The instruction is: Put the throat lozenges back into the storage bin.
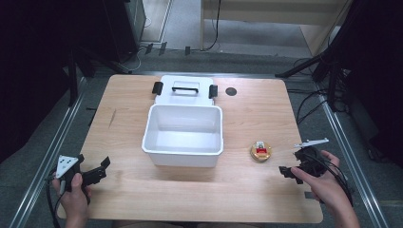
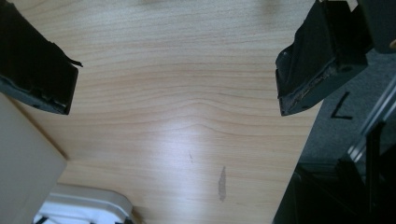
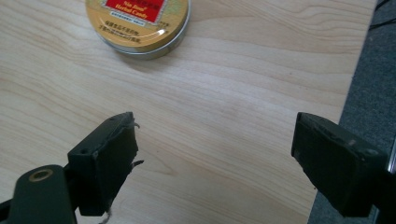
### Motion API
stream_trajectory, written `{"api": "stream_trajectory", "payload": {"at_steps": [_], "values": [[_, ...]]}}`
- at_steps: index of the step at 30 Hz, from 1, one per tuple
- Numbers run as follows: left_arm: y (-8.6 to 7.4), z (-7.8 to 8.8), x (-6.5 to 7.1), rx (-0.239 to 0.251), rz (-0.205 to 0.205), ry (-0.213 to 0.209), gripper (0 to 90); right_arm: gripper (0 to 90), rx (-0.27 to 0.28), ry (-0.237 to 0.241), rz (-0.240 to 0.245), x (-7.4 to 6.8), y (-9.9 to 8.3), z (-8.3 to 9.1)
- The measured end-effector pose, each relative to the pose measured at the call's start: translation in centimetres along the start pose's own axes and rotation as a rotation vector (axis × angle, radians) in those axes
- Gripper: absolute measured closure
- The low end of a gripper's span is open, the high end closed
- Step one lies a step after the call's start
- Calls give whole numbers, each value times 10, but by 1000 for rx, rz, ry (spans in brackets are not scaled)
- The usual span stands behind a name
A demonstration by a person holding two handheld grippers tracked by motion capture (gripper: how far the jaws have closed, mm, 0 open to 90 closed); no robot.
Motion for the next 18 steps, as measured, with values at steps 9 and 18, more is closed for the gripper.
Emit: {"api": "stream_trajectory", "payload": {"at_steps": [9, 18], "values": [[1, -3, 4, -27, -31, 6, 0, 129, -154, 25, 174, -22, 35, 1], [1, -3, 1, -34, -12, -19, 0, 119, -260, 33, 233, -39, 68, -10]]}}
Point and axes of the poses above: each handheld gripper's, and its own axes: z roughly backward along the jaws, y roughly out of its top, x roughly to its right, the point moved 1 cm from there along -z, roughly forward along the jaws, and after that the axes turned 10 degrees about -y, right-handed, at the moved point
